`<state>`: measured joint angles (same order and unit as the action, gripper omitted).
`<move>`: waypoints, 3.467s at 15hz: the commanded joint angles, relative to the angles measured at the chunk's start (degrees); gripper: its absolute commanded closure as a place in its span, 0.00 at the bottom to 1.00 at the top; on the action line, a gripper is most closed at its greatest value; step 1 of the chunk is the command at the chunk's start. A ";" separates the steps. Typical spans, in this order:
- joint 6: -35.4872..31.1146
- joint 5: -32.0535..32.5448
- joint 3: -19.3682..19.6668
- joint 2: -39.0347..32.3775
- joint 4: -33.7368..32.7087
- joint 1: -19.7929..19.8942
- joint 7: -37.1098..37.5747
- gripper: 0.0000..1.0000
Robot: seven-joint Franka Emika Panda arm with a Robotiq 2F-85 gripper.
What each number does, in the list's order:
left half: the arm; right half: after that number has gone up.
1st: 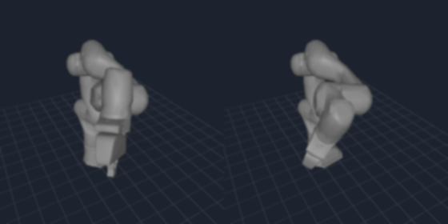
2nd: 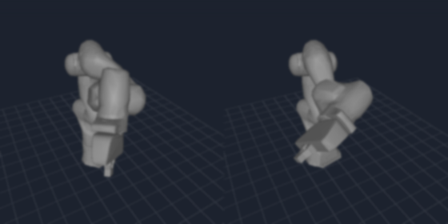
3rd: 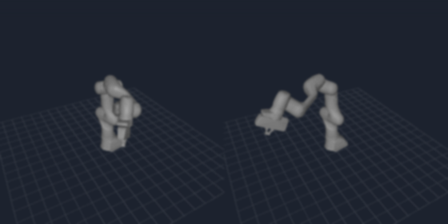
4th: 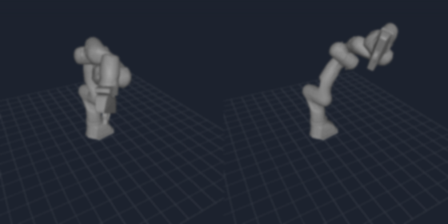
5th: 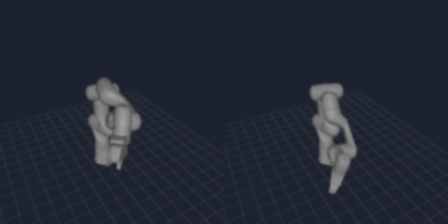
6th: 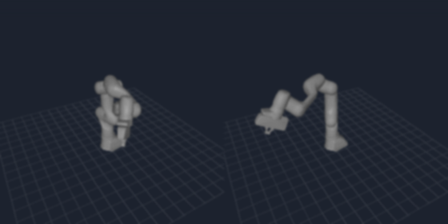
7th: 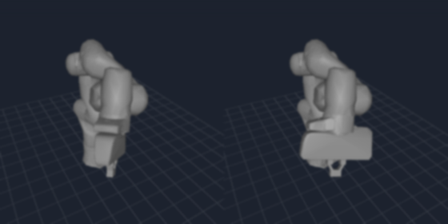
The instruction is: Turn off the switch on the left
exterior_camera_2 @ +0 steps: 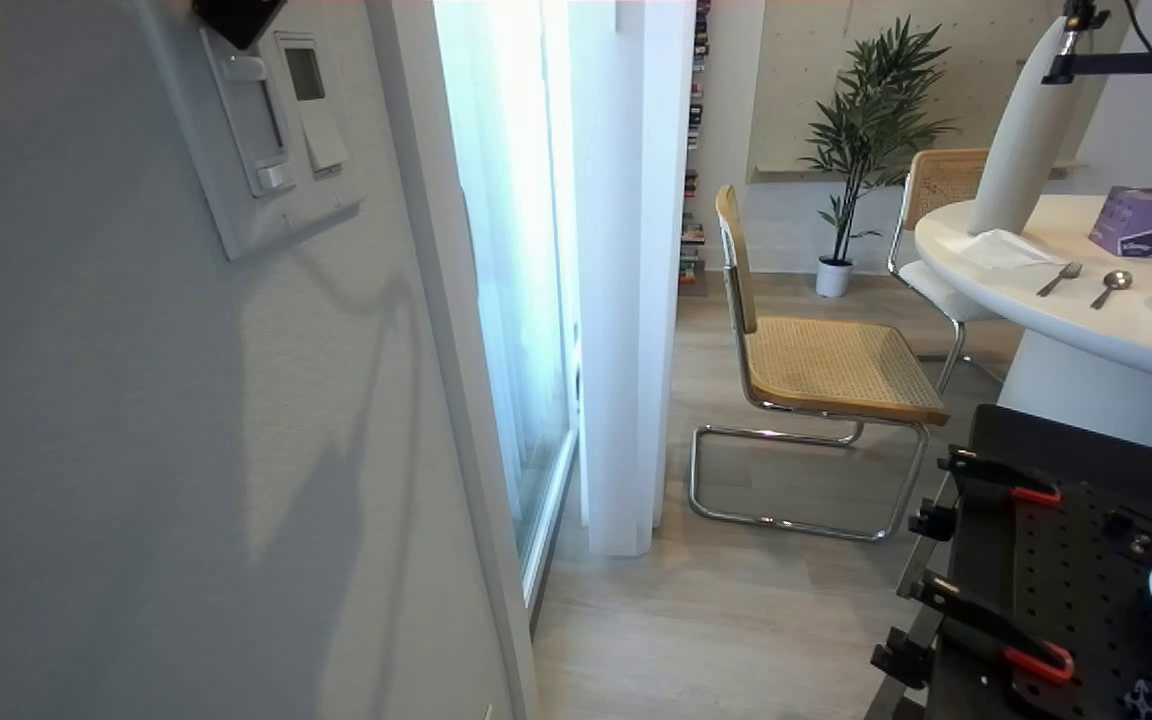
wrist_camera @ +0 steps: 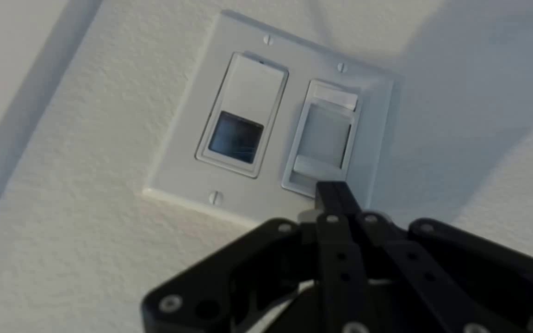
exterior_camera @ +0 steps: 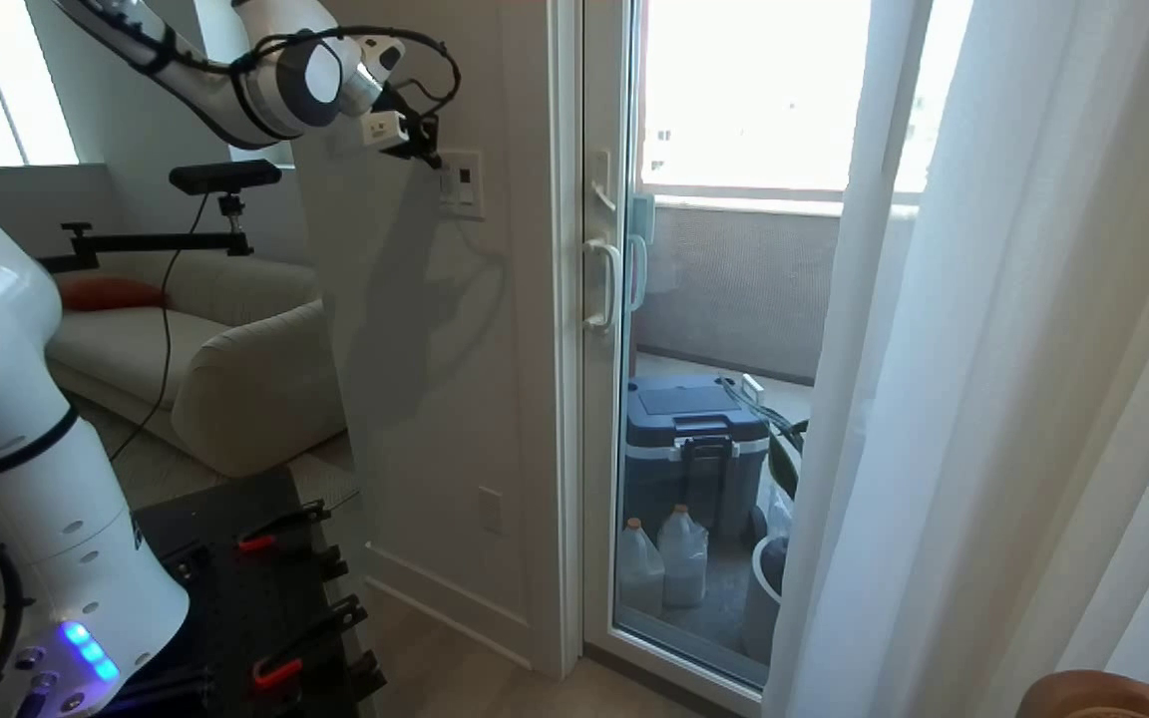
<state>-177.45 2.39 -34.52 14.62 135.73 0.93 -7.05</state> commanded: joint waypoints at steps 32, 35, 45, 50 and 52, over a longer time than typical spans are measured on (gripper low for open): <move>10.57 0.69 -10.25 0.29 -4.04 11.30 5.53 1.00; 12.92 0.82 -10.25 0.01 -4.78 11.36 6.77 1.00; 15.75 0.84 -10.35 -3.53 -6.07 11.79 6.86 1.00; 17.69 -1.16 -9.50 -2.56 -7.33 9.79 5.35 1.00; 18.96 2.46 -2.11 -3.04 -7.55 2.16 7.60 1.00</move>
<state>-161.34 2.61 -42.64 11.69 130.02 9.89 -1.68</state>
